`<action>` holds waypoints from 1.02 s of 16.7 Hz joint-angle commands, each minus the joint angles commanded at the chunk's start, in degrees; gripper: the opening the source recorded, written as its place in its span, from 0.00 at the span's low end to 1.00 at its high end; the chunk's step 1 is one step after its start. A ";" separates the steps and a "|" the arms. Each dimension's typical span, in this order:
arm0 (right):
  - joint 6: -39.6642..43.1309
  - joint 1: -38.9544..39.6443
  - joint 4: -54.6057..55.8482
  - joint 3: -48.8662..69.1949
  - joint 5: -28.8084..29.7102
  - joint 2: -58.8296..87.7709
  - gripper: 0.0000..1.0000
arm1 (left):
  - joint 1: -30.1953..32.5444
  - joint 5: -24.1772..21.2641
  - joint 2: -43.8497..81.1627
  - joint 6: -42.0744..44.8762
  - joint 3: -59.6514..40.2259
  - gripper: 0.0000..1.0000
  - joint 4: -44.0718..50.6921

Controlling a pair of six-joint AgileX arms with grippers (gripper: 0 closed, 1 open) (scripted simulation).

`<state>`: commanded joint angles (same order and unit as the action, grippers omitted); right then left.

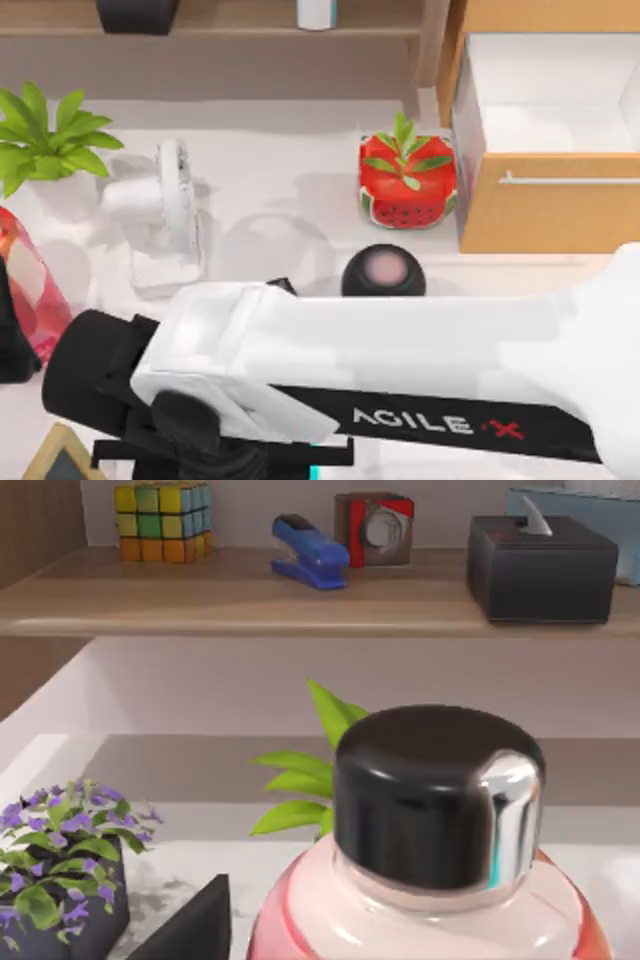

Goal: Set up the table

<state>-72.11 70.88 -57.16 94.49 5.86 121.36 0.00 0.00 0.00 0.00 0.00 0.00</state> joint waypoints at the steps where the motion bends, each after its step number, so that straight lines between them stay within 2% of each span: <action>1: 0.00 -0.01 0.22 -0.04 -0.01 0.08 0.00 | 0.00 0.00 0.00 0.00 0.00 1.00 0.00; 14: -0.06 -0.10 1.85 -2.37 -0.23 3.23 0.00 | 0.00 0.00 0.00 0.00 0.00 1.00 0.00; 17: -0.06 -0.10 1.85 -2.37 -0.23 3.23 0.23 | 0.00 0.00 0.00 0.00 0.00 1.00 0.00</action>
<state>-72.17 70.78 -55.31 92.13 5.63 124.58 0.00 0.00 0.00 0.00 0.00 0.00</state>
